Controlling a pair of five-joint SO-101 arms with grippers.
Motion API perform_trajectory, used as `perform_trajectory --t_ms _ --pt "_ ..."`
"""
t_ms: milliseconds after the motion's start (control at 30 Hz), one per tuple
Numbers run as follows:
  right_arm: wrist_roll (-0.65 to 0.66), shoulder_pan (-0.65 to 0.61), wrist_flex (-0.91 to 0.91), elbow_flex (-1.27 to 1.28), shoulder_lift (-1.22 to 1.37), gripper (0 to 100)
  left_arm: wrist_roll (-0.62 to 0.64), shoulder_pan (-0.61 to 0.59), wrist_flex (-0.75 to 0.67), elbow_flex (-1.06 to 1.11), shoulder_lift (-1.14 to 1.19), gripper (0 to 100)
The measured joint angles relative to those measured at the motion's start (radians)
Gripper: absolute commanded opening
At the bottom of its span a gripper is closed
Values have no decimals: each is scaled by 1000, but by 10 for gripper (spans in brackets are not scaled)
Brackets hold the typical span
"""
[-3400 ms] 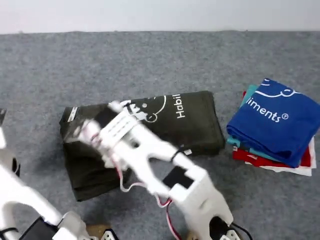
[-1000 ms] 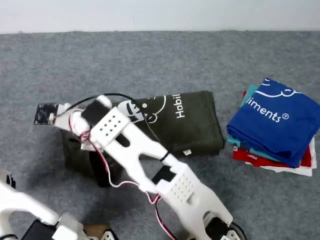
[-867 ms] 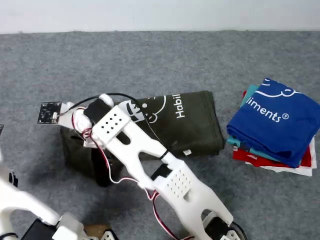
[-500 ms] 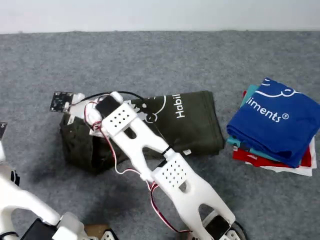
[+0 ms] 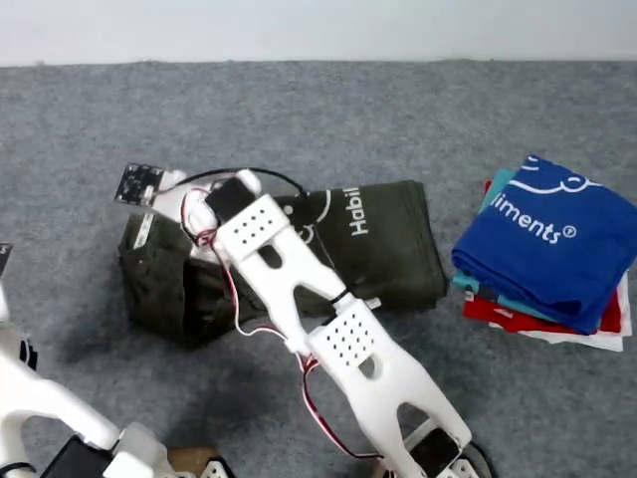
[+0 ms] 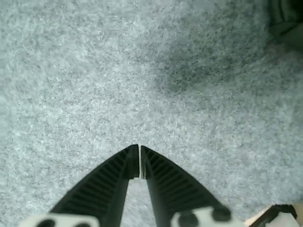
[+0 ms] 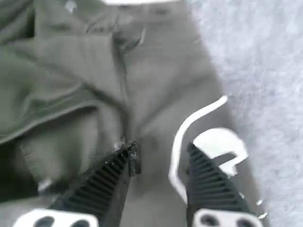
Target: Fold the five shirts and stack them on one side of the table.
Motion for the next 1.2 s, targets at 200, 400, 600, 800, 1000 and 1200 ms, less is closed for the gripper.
perform_trajectory --t_ms 200,400,600,800,1000,1200 --pt "-126 -77 80 0 -57 196 0 3 -6 0 0 15" --pt "-324 -157 80 35 -86 204 0 3 -6 0 0 15" --pt "-420 -192 80 38 -87 201 0 3 -6 34 0 15" --pt "-462 -192 72 40 -14 119 0 3 -51 101 -2 15" --pt "-462 -192 44 40 8 12 0 3 -60 107 -2 15" --pt "-354 -192 -12 40 8 10 0 3 -60 107 -2 15"
